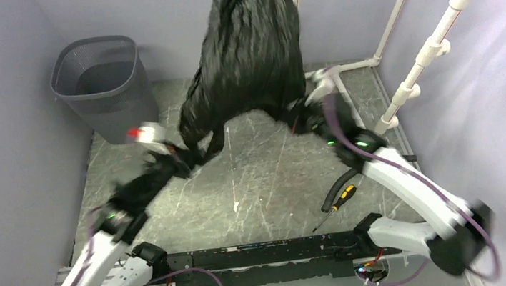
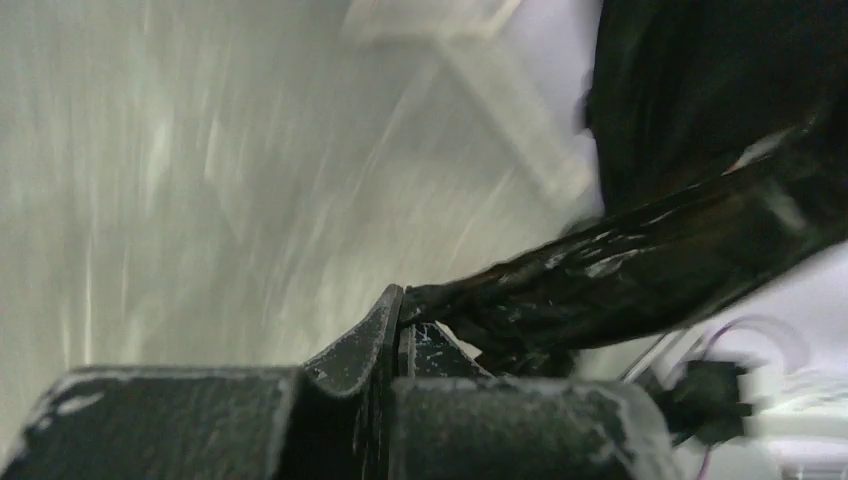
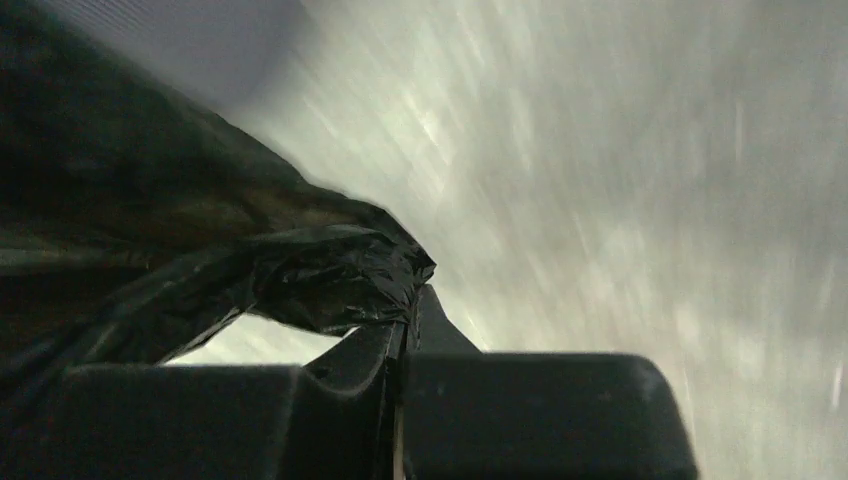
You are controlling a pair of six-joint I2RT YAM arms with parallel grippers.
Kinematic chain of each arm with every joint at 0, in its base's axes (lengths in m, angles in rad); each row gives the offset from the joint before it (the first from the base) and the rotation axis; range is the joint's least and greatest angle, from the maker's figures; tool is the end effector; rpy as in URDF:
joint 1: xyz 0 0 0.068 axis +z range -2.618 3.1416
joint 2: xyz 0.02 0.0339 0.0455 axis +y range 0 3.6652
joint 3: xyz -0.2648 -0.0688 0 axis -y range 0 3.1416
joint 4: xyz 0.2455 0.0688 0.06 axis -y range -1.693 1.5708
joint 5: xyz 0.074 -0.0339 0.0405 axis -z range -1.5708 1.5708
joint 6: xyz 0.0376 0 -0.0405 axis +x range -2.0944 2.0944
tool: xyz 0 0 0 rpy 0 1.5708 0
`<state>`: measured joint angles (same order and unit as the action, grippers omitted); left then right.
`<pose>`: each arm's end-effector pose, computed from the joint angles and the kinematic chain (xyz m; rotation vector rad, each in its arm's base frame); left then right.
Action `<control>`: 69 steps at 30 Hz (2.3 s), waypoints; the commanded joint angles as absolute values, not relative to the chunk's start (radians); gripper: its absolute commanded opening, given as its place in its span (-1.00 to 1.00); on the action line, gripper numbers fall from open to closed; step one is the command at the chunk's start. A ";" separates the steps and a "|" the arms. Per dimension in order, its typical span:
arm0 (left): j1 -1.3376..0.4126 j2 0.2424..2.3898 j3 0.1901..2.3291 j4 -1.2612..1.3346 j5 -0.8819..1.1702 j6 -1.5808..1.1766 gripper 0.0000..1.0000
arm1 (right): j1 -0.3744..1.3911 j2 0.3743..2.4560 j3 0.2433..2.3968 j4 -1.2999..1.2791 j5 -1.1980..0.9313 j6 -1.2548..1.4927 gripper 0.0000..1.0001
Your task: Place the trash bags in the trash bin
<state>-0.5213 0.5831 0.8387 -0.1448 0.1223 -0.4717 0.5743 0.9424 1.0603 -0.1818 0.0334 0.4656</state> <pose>0.1121 -0.0697 0.3917 0.1418 1.5185 -0.8918 0.1790 0.1143 0.4091 -0.0654 1.6897 0.7635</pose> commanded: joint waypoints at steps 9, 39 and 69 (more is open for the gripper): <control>-0.507 0.983 1.415 -0.447 0.010 -0.314 -0.95 | 0.524 1.247 1.782 -0.404 -0.186 0.309 -1.00; -0.500 0.769 1.298 -0.088 0.075 -0.218 -0.95 | 0.469 0.949 1.309 0.040 -0.209 0.366 -0.89; -0.500 0.716 1.016 -0.504 0.060 -0.569 -0.95 | 0.460 0.975 0.999 -0.215 -0.429 0.587 -0.85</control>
